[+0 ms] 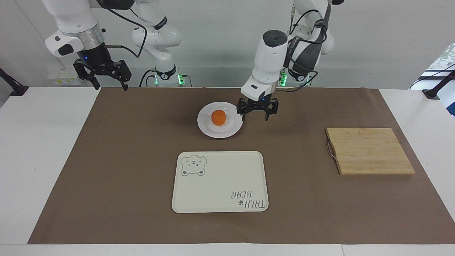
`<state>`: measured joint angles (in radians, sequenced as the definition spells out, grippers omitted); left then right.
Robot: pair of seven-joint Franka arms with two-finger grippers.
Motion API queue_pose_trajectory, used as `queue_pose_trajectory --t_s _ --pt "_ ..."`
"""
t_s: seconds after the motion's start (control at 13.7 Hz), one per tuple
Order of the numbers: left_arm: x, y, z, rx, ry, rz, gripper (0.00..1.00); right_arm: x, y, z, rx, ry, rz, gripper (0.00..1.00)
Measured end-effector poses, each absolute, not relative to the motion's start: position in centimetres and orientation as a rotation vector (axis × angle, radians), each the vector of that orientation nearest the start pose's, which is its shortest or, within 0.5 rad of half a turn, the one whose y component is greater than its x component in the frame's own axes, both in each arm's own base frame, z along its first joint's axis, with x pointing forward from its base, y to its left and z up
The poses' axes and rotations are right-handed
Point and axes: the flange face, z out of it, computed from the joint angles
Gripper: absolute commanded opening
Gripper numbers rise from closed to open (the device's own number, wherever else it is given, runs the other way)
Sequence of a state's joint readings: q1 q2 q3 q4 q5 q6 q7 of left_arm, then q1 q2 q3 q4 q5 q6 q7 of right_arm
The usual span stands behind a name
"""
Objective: Place orange and plate with both arms
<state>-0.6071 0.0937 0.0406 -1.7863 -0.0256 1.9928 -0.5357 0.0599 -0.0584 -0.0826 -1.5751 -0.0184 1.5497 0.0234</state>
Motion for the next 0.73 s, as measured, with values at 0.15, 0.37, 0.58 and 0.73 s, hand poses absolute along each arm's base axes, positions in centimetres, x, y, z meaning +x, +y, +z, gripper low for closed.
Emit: queue_pose_trajectory --t_s 0.15,0.37,0.58,0.73 --pt "52.1 -28.5 52.6 -3.206 0.061 -0.134 1.0 53.4 -1.6 65.2 -3.154 0.074 -0.052 1.0" --pt "54.1 -22.9 54.8 -3.187 0.141 -0.102 1.0 53.4 -1.6 65.2 -3.154 0.074 -0.052 1.0" --pt "56.3 -16.3 56.4 -3.176 0.216 -0.093 1.0 53.4 -1.6 65.2 -3.154 0.074 -0.052 1.0" --pt "57.2 -11.8 56.7 -3.166 0.264 -0.067 1.0 53.4 -1.6 65.2 -3.154 0.074 -0.052 1.0"
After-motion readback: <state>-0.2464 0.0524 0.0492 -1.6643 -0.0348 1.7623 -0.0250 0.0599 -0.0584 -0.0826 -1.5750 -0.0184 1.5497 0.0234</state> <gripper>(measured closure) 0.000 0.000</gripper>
